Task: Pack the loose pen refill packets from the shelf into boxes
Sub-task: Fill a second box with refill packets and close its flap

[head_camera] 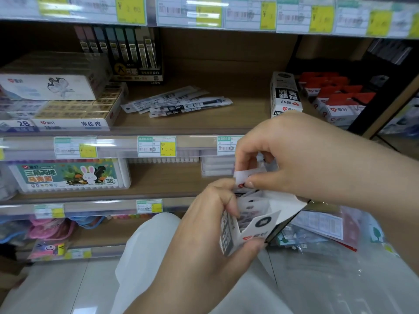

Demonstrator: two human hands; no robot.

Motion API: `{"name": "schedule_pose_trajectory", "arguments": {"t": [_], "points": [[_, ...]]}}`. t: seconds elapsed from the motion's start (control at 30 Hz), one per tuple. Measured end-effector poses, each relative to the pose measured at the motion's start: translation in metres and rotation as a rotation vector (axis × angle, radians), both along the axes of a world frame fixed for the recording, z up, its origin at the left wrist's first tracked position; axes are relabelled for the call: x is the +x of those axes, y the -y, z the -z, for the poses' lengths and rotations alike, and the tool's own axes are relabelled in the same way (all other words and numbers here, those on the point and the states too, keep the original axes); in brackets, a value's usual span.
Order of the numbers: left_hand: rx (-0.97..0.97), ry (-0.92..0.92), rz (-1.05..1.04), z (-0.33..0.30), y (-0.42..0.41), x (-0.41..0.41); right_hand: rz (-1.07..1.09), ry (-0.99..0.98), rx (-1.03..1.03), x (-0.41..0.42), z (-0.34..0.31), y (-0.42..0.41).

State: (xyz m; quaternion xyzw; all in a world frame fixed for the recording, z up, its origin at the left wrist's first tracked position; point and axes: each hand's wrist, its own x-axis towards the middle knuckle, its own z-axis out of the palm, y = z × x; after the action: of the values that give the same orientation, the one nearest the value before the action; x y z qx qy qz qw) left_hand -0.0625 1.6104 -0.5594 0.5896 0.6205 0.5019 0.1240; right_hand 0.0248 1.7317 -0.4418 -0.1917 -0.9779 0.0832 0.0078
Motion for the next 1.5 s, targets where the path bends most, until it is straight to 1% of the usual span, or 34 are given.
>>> {"name": "schedule_pose_trajectory", "arguments": {"t": [0.07, 0.13, 0.23, 0.3, 0.43, 0.6, 0.7, 0.8, 0.9, 1.03, 1.13, 1.23, 1.3, 1.4, 1.5], "points": [[0.046, 0.08, -0.011, 0.002, 0.0, -0.003, 0.011, -0.014, 0.008, 0.001, -0.002, 0.003], [0.036, 0.137, -0.014, 0.006, 0.0, -0.004, 0.0, 0.002, -0.031, 0.001, 0.0, 0.006], [-0.148, 0.225, 0.044, 0.005, -0.001, -0.002, -0.002, 0.019, -0.07, 0.0, 0.002, 0.008], [-0.214, 0.188, 0.082, 0.006, -0.001, 0.0, 0.001, 0.042, -0.034, -0.003, 0.0, 0.011], [-0.231, 0.146, 0.041, 0.005, -0.001, 0.002, 0.065, 0.107, -0.006, -0.006, 0.006, 0.015], [-0.262, 0.119, 0.017, 0.005, -0.002, 0.004, 0.076, 0.2, 0.058, -0.011, 0.016, 0.015], [-0.285, 0.113, -0.008, 0.004, -0.001, 0.002, 0.032, 0.166, 0.108, -0.013, 0.025, 0.013], [-0.29, 0.131, 0.001, 0.002, -0.002, 0.0, 0.041, 0.12, 0.069, -0.014, 0.024, 0.017], [-0.294, 0.144, -0.007, -0.001, 0.001, -0.001, 0.033, 0.181, 0.055, -0.01, 0.007, 0.023], [-0.309, 0.156, 0.001, 0.0, 0.002, -0.003, 0.054, 0.176, 0.068, -0.009, -0.003, 0.021], [-0.324, 0.135, -0.013, 0.0, 0.002, -0.002, 0.066, 0.229, 0.083, -0.012, -0.001, 0.021], [-0.333, 0.155, 0.003, 0.002, 0.001, -0.004, 0.063, 0.254, 0.087, -0.013, 0.002, 0.022], [-0.336, 0.158, 0.001, 0.002, 0.0, -0.004, 0.05, 0.247, 0.091, -0.013, 0.004, 0.02], [-0.308, 0.138, -0.005, 0.001, 0.0, -0.005, 0.042, 0.184, 0.053, -0.01, 0.007, 0.017], [-0.305, 0.12, -0.001, -0.001, -0.002, -0.007, 0.004, 0.217, 0.004, -0.007, 0.012, 0.014]]}}
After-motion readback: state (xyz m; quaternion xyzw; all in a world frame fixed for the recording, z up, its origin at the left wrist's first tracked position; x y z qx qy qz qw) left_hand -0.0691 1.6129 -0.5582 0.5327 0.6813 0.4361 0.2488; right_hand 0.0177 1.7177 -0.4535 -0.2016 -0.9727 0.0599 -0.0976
